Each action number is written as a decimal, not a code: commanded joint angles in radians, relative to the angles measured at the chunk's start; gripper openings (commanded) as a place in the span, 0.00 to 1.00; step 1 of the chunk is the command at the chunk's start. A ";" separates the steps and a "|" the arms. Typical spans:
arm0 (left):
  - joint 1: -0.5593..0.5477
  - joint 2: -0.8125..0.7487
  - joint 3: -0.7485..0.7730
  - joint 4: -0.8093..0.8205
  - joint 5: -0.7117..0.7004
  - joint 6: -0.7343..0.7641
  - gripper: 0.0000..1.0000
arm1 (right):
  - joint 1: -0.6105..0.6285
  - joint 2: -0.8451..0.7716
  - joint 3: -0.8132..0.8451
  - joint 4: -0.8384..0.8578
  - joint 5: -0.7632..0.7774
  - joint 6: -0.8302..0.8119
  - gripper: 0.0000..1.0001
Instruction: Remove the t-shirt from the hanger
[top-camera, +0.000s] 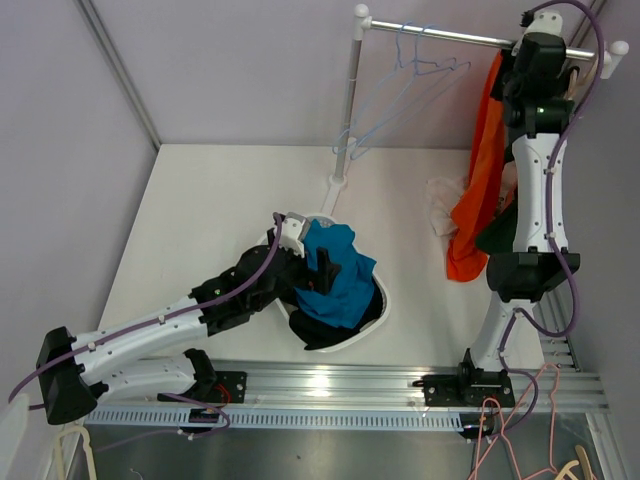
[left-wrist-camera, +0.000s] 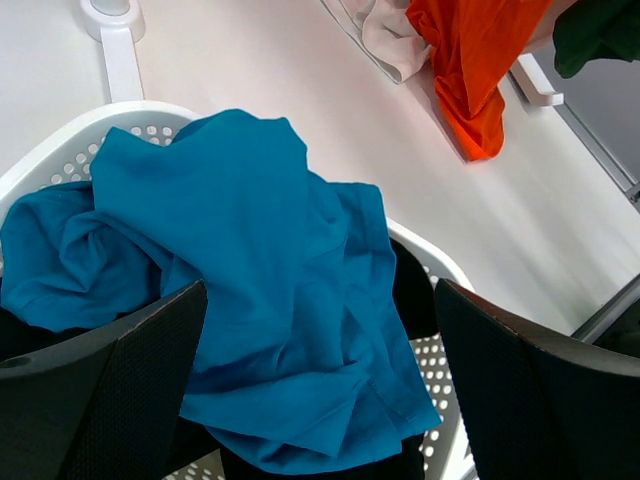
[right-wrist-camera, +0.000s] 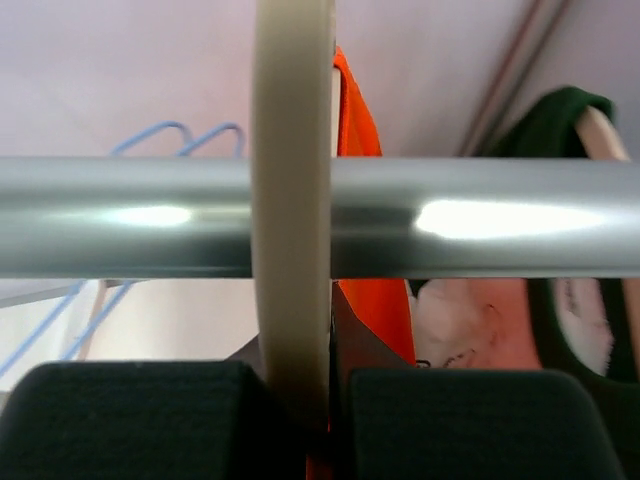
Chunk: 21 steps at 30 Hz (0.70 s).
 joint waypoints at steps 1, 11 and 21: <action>0.004 -0.023 0.004 0.026 -0.008 0.039 0.99 | 0.050 -0.051 0.059 0.122 0.019 -0.046 0.00; -0.060 -0.078 0.035 0.066 -0.099 0.151 0.99 | 0.139 -0.140 0.024 0.133 0.042 -0.021 0.00; -0.198 -0.009 0.136 0.145 -0.104 0.278 0.99 | 0.188 -0.255 -0.068 0.032 0.164 0.127 0.00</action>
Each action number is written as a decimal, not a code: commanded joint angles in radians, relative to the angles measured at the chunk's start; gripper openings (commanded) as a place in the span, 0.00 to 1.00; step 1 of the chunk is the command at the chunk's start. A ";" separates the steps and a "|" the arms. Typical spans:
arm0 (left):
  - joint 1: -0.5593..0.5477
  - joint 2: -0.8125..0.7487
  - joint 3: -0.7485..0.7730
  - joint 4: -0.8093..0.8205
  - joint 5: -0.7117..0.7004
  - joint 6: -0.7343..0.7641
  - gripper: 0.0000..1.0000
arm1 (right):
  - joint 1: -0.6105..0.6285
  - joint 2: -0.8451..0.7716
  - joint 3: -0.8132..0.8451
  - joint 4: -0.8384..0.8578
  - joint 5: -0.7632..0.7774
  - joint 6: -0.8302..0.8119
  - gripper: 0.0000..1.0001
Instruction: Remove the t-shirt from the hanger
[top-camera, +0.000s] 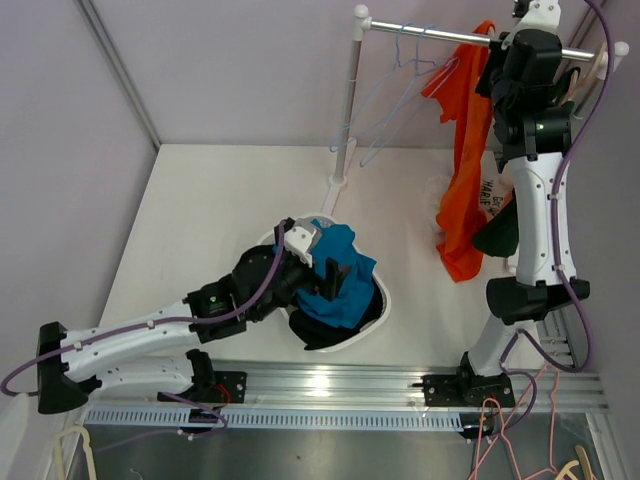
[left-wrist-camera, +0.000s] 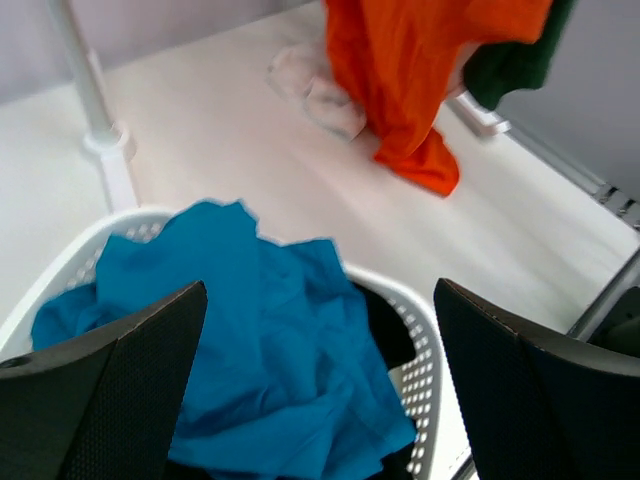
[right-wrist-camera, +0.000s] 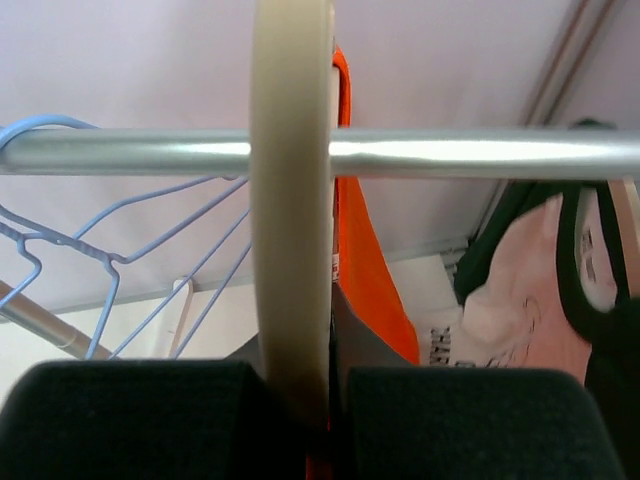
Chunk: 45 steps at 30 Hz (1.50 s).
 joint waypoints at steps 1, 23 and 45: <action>-0.068 0.031 0.070 0.122 0.006 0.097 1.00 | 0.023 -0.110 -0.060 0.018 0.129 0.136 0.00; -0.274 0.427 0.265 0.609 -0.005 0.381 0.98 | 0.509 -0.480 -0.481 -0.016 0.497 0.414 0.00; -0.629 0.208 -0.083 0.888 0.076 0.561 0.01 | 0.247 -0.173 -0.008 -0.351 0.318 0.358 0.00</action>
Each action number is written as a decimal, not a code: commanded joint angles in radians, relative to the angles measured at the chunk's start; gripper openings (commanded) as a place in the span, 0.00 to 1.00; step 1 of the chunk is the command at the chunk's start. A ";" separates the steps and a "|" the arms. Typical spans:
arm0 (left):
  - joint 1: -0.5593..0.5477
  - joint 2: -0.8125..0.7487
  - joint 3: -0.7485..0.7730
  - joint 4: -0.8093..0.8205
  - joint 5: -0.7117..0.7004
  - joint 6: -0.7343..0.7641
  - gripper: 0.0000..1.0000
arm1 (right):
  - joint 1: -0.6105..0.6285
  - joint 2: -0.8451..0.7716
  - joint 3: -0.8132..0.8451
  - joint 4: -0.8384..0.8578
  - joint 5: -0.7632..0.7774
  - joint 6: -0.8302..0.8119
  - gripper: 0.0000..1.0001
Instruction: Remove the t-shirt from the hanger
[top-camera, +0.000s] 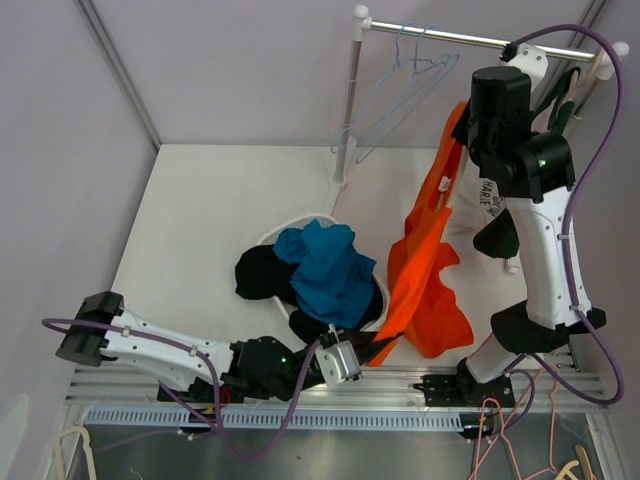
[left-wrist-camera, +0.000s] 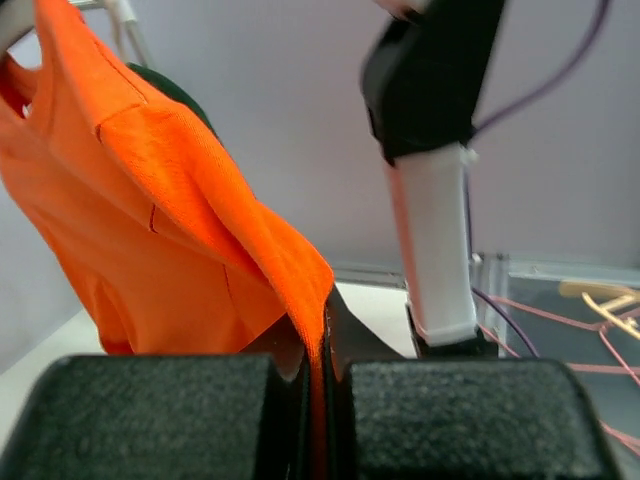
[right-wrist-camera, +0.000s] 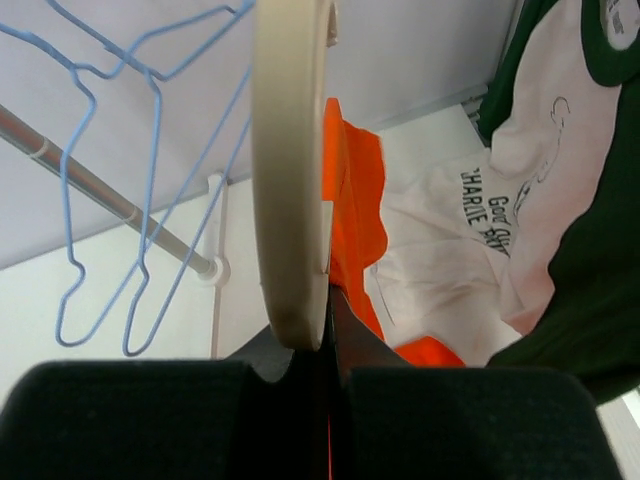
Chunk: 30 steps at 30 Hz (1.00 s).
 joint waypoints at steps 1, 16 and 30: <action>-0.068 0.009 -0.040 0.099 0.113 0.010 0.00 | -0.053 0.013 0.072 0.044 -0.043 -0.016 0.00; 0.163 0.135 -0.053 -0.119 -0.017 -0.411 0.00 | -0.169 -0.008 0.159 -0.099 -0.345 -0.005 0.00; 0.676 -0.004 0.522 -1.022 0.066 -0.727 0.01 | -0.142 -0.317 -0.132 -0.133 -0.606 0.052 0.00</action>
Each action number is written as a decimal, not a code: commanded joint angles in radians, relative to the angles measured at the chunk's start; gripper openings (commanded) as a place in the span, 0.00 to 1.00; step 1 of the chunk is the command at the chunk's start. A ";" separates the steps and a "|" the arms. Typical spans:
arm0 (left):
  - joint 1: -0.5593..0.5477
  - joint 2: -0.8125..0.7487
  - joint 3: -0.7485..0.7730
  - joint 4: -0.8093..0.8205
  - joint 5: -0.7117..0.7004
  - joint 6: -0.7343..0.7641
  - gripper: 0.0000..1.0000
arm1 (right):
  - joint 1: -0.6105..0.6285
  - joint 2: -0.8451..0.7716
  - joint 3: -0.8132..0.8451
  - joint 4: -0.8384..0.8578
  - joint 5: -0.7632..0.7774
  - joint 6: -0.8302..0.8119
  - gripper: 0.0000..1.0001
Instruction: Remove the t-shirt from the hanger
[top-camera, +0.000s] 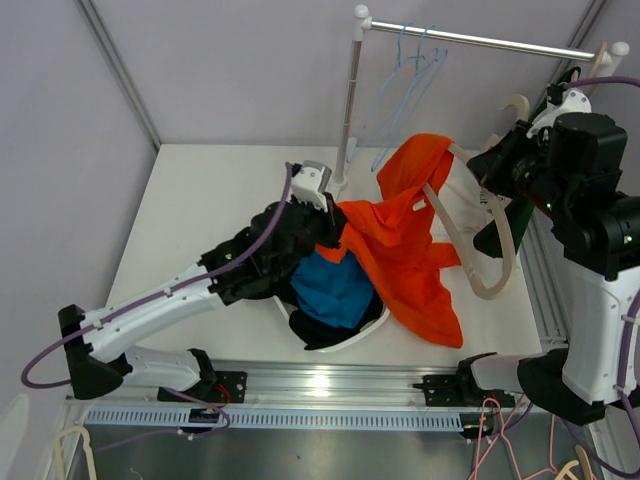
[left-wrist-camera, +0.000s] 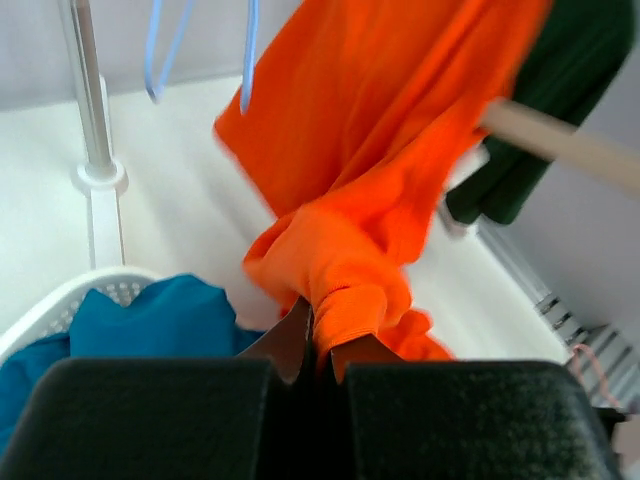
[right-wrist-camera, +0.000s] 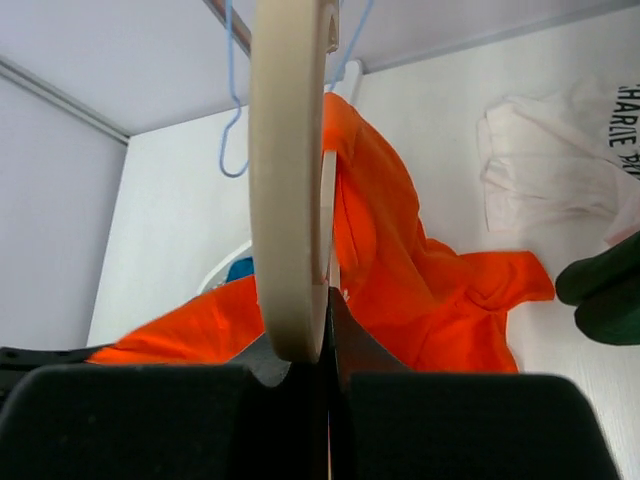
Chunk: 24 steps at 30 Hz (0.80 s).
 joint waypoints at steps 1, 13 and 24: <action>-0.002 -0.063 0.193 -0.175 -0.013 -0.012 0.00 | 0.003 -0.028 0.031 0.003 -0.064 0.010 0.00; 0.051 0.043 0.755 -0.281 0.175 0.080 0.00 | 0.004 -0.179 -0.045 -0.047 0.066 0.023 0.00; 0.178 0.178 0.990 -0.205 0.229 0.166 0.01 | 0.004 -0.256 -0.136 0.021 0.120 0.044 0.00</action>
